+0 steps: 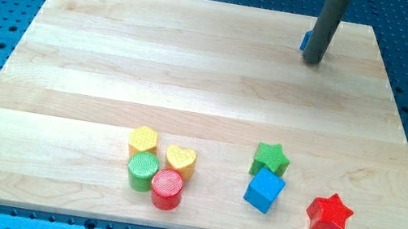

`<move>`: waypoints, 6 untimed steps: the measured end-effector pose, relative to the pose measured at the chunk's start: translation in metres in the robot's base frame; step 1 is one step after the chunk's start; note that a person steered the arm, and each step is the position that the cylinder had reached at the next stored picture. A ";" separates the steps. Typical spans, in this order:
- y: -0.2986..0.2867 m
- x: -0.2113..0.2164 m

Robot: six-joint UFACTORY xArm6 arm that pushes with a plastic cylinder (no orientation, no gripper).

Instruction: Slide the green star to the left of the triangle

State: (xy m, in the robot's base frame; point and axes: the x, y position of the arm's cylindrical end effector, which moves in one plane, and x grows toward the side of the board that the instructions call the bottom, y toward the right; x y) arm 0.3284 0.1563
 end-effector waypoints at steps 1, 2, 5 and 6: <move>0.032 0.074; 0.078 0.145; 0.059 0.242; 0.055 0.253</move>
State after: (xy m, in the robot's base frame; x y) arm 0.5816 0.2116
